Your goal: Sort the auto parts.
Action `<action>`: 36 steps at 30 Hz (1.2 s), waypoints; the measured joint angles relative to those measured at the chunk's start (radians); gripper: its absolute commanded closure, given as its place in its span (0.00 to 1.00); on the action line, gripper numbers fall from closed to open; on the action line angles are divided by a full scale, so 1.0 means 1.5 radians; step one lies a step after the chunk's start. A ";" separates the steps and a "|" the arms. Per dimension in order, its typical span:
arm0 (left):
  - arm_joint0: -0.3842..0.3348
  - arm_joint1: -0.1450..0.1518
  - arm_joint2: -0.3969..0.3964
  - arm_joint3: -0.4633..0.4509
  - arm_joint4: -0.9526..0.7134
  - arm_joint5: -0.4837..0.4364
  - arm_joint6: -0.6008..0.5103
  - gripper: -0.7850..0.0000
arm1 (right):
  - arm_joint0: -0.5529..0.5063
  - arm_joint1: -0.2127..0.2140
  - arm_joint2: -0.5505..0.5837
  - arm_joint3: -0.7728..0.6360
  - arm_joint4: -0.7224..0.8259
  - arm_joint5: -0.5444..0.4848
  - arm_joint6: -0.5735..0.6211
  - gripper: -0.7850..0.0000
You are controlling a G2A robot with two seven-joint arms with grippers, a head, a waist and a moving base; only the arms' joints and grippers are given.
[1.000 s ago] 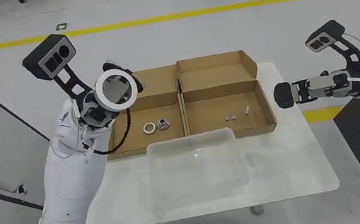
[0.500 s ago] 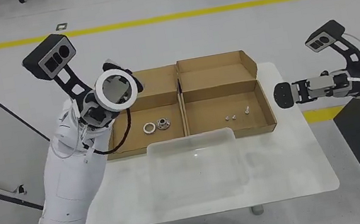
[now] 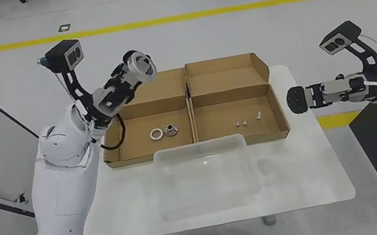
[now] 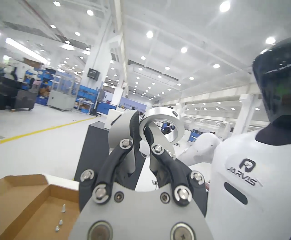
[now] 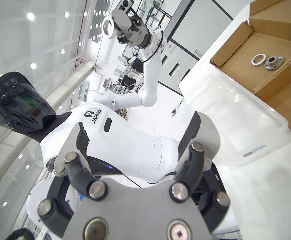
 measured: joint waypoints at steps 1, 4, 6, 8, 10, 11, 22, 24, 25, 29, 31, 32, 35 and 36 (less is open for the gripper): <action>-0.005 0.001 -0.005 0.004 0.024 0.022 0.002 1.00 | 0.000 0.000 0.000 0.000 0.000 0.000 0.000 0.00; -0.018 0.007 -0.021 0.013 0.117 0.090 -0.014 1.00 | 0.000 0.000 0.000 0.000 0.000 0.000 0.000 0.00; -0.024 0.013 -0.029 0.012 0.195 0.140 -0.042 1.00 | 0.000 0.000 0.000 0.000 0.000 0.000 0.000 0.00; -0.029 0.020 -0.034 -0.002 0.292 0.170 -0.079 1.00 | 0.000 0.000 0.000 0.000 0.000 0.000 0.000 0.00; -0.028 0.025 -0.034 -0.016 0.361 0.173 -0.108 1.00 | 0.000 0.000 0.000 0.000 0.000 0.000 0.000 0.00; -0.027 0.028 -0.034 -0.022 0.395 0.170 -0.129 1.00 | 0.000 0.000 0.000 0.000 0.000 0.000 0.000 0.00; -0.062 0.048 -0.015 -0.013 0.574 0.157 -0.269 1.00 | 0.000 0.000 0.000 0.000 0.000 0.000 0.000 0.00; -0.081 0.049 0.005 0.001 0.612 0.147 -0.278 1.00 | 0.000 0.000 0.000 0.000 0.000 0.000 0.000 0.00; -0.091 0.050 0.014 0.010 0.628 0.143 -0.281 1.00 | 0.000 0.000 0.000 0.000 0.000 0.000 0.000 0.00; -0.140 0.050 0.058 0.070 0.677 0.127 -0.308 1.00 | 0.000 0.000 0.000 0.000 0.000 0.000 0.000 0.00; -0.162 0.049 0.081 0.098 0.695 0.112 -0.336 1.00 | 0.000 0.000 0.000 0.000 0.000 0.000 0.000 0.00; -0.175 0.048 0.097 0.116 0.694 0.102 -0.355 1.00 | 0.000 0.000 0.000 0.000 0.000 0.000 0.000 0.00; -0.203 0.047 0.134 0.156 0.673 0.094 -0.396 1.00 | 0.000 0.000 0.000 0.000 0.000 0.000 0.000 0.00; -0.210 0.047 0.146 0.166 0.678 0.096 -0.400 1.00 | 0.000 0.000 0.000 0.000 0.000 0.000 0.000 0.00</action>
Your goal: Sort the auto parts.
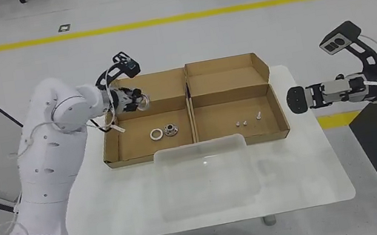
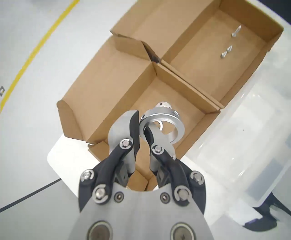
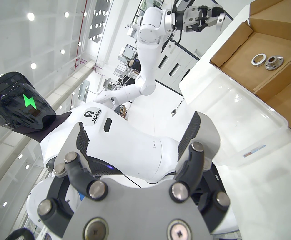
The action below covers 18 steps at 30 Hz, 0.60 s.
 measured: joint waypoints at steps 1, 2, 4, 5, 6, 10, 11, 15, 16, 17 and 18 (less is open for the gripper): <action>-0.006 0.001 0.013 0.010 0.009 0.003 -0.001 1.00 | 0.000 0.000 0.000 0.000 0.000 0.000 0.000 0.00; -0.014 0.002 0.031 0.023 0.022 0.004 -0.001 1.00 | 0.000 0.000 0.000 0.000 0.000 0.000 0.000 0.00; -0.025 0.003 0.053 0.046 0.029 0.003 0.000 1.00 | 0.000 0.000 0.000 0.000 0.000 0.000 0.000 0.00; -0.032 0.003 0.069 0.060 0.032 0.004 0.000 1.00 | 0.000 0.000 0.000 0.000 0.000 0.000 0.000 0.00; -0.037 0.003 0.081 0.071 0.033 0.004 0.000 1.00 | 0.000 0.000 0.000 0.000 0.000 0.000 0.000 0.00; -0.061 0.000 0.133 0.117 0.026 0.005 -0.001 1.00 | 0.000 0.000 0.000 0.000 0.000 0.000 0.000 0.00; -0.069 -0.001 0.150 0.131 0.026 0.004 0.000 1.00 | 0.000 0.000 0.000 0.000 0.000 0.000 0.000 0.00; -0.094 -0.008 0.196 0.179 0.020 0.003 0.001 1.00 | 0.000 0.000 0.000 0.000 0.000 0.000 0.000 0.00; -0.099 -0.010 0.204 0.190 0.017 0.003 0.001 1.00 | 0.000 0.000 0.000 0.000 0.000 0.000 0.000 0.00; -0.105 -0.012 0.214 0.205 0.017 0.003 0.001 1.00 | 0.000 0.000 0.000 0.000 0.000 0.000 0.000 0.00; -0.110 -0.014 0.221 0.216 0.019 0.003 0.001 1.00 | 0.000 0.000 0.000 0.000 0.000 0.000 0.000 0.00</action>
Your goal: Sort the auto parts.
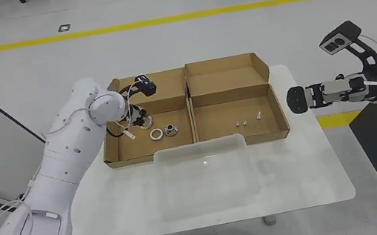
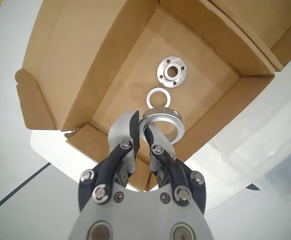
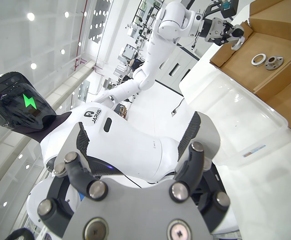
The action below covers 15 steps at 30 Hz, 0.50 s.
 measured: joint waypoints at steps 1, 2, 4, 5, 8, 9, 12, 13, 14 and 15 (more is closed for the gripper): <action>-0.004 -0.002 0.007 0.012 0.003 -0.001 0.001 1.00 | 0.000 0.000 0.000 0.000 0.000 0.000 0.000 0.00; -0.009 -0.004 0.015 0.028 0.007 -0.002 0.003 1.00 | 0.000 0.000 0.000 0.000 0.000 0.000 0.000 0.00; -0.017 -0.008 0.025 0.054 0.010 -0.004 0.008 1.00 | 0.000 0.000 0.000 0.000 0.000 0.000 0.000 0.00; -0.022 -0.011 0.031 0.071 0.013 -0.005 0.013 1.00 | 0.000 0.000 0.000 0.000 0.000 0.000 0.000 0.00; -0.034 -0.018 0.045 0.108 0.016 -0.003 0.025 1.00 | 0.000 0.000 0.000 0.000 0.000 0.000 0.000 0.00; -0.037 -0.020 0.049 0.118 0.016 -0.003 0.028 1.00 | 0.000 0.000 0.000 0.000 0.000 0.000 0.000 0.00; -0.048 -0.027 0.062 0.152 0.019 -0.003 0.036 1.00 | 0.000 0.000 0.000 0.000 0.000 0.000 0.000 0.00; -0.051 -0.029 0.066 0.160 0.020 -0.002 0.037 1.00 | 0.000 0.000 0.000 0.000 0.000 0.000 0.000 0.00; -0.055 -0.032 0.072 0.171 0.023 0.000 0.038 1.00 | 0.000 0.000 0.000 0.000 0.000 0.000 0.000 0.00; -0.057 -0.034 0.076 0.180 0.025 0.002 0.040 1.00 | 0.000 0.000 0.000 0.000 0.000 0.000 0.000 0.00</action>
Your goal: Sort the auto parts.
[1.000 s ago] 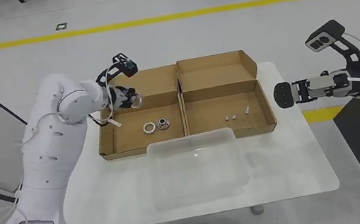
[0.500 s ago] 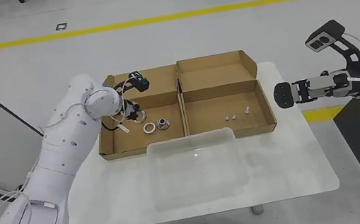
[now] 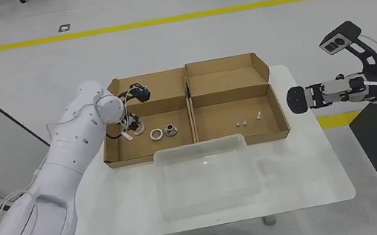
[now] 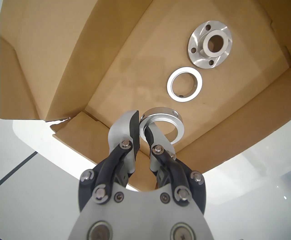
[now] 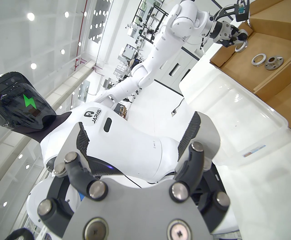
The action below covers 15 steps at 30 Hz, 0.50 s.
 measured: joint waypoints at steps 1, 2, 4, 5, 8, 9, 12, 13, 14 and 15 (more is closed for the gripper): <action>-0.003 -0.002 0.004 0.009 0.004 0.001 0.001 1.00 | 0.000 0.000 0.000 0.000 0.000 0.000 0.000 0.00; -0.007 -0.005 0.010 0.022 0.009 0.003 0.004 1.00 | 0.000 0.000 0.000 0.000 0.000 0.000 0.000 0.00; -0.012 -0.010 0.018 0.041 0.014 0.006 0.009 1.00 | 0.000 0.000 0.000 0.000 0.000 0.000 0.000 0.00; -0.015 -0.013 0.022 0.052 0.015 0.007 0.013 1.00 | 0.000 0.000 0.000 0.000 0.000 0.000 0.000 0.00; -0.021 -0.020 0.030 0.080 0.014 0.009 0.021 1.00 | 0.000 0.000 0.000 0.000 0.000 0.000 0.000 0.00; -0.023 -0.022 0.032 0.088 0.013 0.009 0.023 1.00 | 0.000 0.000 0.000 0.000 0.000 0.000 0.000 0.00; -0.028 -0.028 0.038 0.113 0.009 0.007 0.030 1.00 | 0.000 0.000 0.000 0.000 0.000 0.000 0.000 0.00; -0.029 -0.030 0.040 0.120 0.008 0.007 0.032 1.00 | 0.000 0.000 0.000 0.000 0.000 0.000 0.000 0.00; -0.031 -0.032 0.042 0.128 0.008 0.007 0.033 1.00 | 0.000 0.000 0.000 0.000 0.000 0.000 0.000 0.00; -0.033 -0.034 0.044 0.135 0.009 0.007 0.035 1.00 | 0.000 0.000 0.000 0.000 0.000 0.000 0.000 0.00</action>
